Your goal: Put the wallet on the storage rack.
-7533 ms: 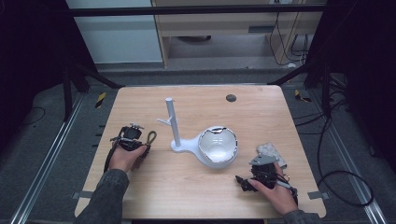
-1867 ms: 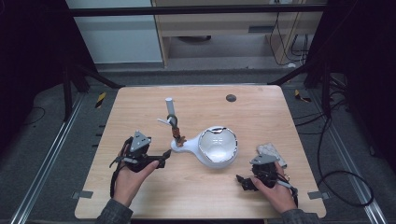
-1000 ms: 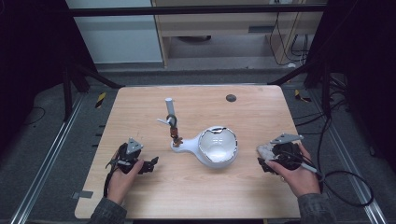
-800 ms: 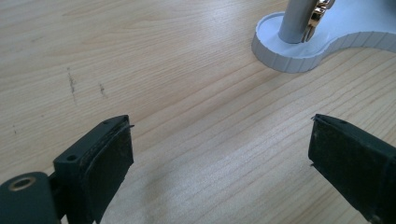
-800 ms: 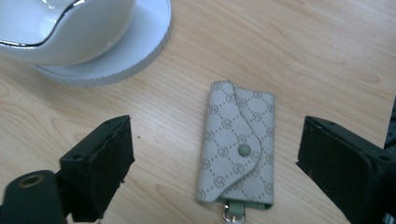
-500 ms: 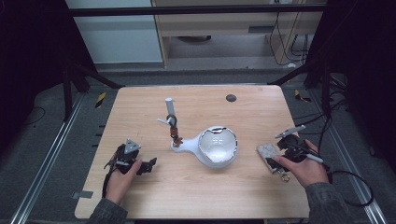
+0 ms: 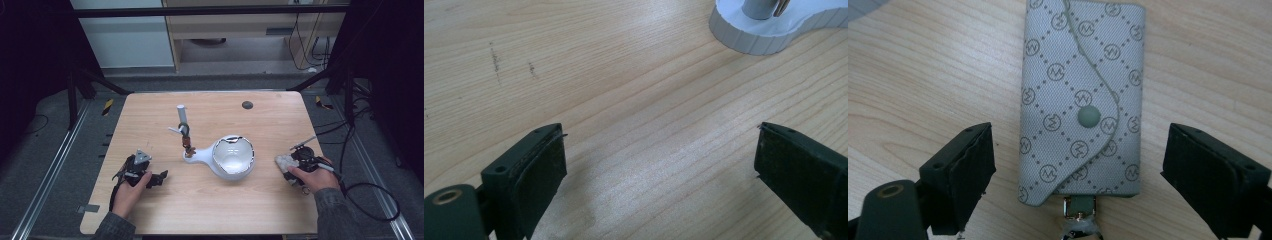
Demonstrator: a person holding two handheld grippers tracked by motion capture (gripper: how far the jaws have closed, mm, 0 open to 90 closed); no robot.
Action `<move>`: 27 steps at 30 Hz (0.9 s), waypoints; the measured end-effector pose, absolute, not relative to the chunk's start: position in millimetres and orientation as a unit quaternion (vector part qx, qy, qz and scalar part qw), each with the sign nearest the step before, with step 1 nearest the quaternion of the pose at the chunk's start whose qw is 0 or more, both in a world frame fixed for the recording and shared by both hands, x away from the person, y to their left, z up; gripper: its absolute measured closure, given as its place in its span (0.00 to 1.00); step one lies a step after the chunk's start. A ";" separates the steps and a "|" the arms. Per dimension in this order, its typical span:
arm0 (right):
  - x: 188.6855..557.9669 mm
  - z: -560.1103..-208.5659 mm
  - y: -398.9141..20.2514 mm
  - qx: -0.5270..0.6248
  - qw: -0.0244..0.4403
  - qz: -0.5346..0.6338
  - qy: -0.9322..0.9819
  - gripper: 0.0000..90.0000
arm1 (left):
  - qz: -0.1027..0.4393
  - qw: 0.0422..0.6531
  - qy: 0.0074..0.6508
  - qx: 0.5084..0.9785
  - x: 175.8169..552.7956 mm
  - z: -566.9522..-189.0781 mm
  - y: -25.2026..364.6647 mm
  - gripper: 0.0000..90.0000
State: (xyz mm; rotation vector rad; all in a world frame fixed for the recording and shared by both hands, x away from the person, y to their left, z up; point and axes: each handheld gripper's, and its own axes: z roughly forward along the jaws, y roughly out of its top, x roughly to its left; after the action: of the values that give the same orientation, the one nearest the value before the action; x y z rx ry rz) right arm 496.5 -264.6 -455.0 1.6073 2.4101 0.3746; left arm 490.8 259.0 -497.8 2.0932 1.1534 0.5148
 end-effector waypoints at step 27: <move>496.9 -467.9 -266.9 0.537 0.109 0.109 0.829 0.32 | 0.190 0.326 0.452 0.809 493.5 -504.5 257.8 0.06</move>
State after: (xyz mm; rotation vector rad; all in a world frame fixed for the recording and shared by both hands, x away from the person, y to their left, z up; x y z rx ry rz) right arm 496.9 -266.9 -467.9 1.5802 2.4372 0.3212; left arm 493.5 257.8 -504.5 2.1194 1.1836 0.4979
